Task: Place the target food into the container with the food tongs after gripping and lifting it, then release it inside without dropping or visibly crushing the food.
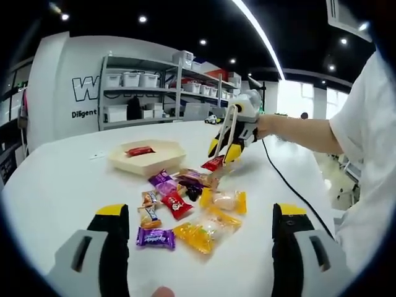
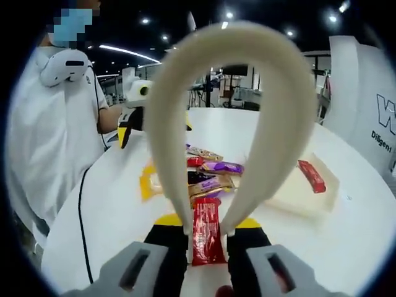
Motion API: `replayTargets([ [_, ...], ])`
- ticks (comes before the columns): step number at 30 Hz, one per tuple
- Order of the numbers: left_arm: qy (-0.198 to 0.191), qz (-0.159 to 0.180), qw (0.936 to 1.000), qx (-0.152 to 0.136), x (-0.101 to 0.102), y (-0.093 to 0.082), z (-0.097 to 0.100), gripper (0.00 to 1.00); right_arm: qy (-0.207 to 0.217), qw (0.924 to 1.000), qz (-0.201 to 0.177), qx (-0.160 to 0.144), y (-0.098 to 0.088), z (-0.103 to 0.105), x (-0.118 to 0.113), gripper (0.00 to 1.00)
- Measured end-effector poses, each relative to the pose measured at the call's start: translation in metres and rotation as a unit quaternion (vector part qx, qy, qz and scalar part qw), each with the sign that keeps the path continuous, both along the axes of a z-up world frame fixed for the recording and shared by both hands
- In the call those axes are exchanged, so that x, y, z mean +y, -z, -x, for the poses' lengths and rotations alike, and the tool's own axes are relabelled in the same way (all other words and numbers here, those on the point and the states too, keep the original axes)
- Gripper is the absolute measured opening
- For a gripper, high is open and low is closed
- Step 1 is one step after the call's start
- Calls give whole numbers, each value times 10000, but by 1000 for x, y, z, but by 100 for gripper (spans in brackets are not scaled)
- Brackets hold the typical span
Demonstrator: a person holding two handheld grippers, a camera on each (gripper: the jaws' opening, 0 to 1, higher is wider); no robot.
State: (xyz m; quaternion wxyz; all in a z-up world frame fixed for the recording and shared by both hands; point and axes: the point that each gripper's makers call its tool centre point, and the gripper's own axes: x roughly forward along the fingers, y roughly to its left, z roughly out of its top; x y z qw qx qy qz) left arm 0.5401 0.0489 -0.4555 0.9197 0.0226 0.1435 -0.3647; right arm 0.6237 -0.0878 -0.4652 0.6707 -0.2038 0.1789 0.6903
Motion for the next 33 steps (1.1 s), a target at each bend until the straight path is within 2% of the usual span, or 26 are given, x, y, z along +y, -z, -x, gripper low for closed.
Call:
replayTargets([
  [16, -2, 37, 10000, -84, 4, -5, 2, 93, 163, 9998, -33, -75, -30, -11, 13, 18],
  [24, -7, 76, 9999, -138, 5, -8, 4, 94, 130, 9998, -68, -162, -46, -21, 30, 18],
  [33, -63, 130, 9997, -187, 11, -11, 7, 94, 53, 9997, -88, -209, -54, -33, 52, 18],
])
